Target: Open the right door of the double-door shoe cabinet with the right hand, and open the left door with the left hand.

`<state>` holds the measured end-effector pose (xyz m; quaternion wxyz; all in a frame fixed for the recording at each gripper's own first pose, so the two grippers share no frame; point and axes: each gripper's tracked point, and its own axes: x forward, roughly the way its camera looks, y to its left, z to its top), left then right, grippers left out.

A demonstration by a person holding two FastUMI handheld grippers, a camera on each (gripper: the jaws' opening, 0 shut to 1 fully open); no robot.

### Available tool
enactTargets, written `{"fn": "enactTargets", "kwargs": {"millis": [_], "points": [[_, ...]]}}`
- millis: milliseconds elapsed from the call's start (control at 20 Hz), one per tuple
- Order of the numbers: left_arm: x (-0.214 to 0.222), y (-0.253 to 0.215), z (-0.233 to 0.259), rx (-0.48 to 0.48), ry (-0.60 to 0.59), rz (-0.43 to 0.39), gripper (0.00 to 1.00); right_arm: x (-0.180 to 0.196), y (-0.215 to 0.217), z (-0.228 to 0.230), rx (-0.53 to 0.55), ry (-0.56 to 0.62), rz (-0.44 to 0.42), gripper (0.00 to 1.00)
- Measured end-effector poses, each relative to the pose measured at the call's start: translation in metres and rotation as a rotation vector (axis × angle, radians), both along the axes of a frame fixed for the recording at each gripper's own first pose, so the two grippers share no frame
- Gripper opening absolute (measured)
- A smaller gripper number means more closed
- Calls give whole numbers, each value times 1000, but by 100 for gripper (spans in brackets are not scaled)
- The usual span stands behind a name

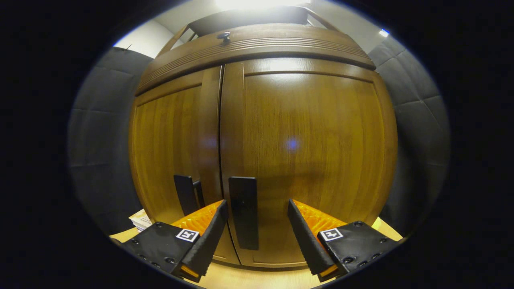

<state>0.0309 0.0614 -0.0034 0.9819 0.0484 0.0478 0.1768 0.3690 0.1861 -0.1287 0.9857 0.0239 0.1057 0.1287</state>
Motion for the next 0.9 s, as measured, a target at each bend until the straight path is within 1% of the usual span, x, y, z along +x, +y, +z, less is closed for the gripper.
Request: {"fn": "enactTargets", "kwargs": {"millis": [50, 150, 350, 400, 450, 500, 550, 600, 650, 800, 900], "points": [[0, 1, 0, 2, 4, 5, 90, 0, 1, -2, 5, 1, 3, 89], [-2, 2, 2, 0, 8, 20, 90, 1, 3, -4, 17, 10, 11, 77], [-2, 3, 4, -12, 5, 37, 90, 3, 10, -7, 9, 20, 38, 77], [-3, 2, 6, -11, 3, 40, 89, 1, 11, -4, 20, 12, 26, 71], [-2, 2, 7, -10, 1, 42, 89, 5, 11, -3, 14, 6, 18, 54], [-3, 1, 7, -11, -1, 41, 89, 1, 10, -2, 3, 9, 17, 38], [-2, 0, 8, -15, -2, 40, 89, 8, 12, -4, -8, 1, 8, 29], [-4, -2, 10, -18, -5, 37, 89, 0, 10, -4, -16, 11, 6, 32], [-4, -2, 13, -19, -8, 34, 89, 5, 11, -4, -12, 17, 7, 19], [-5, -6, 18, -15, -19, 25, 90, -1, 11, -5, 1, 42, 25, 21], [-6, -6, 20, -11, -26, 22, 90, -8, 9, -1, 4, 42, 28, 19]]}}
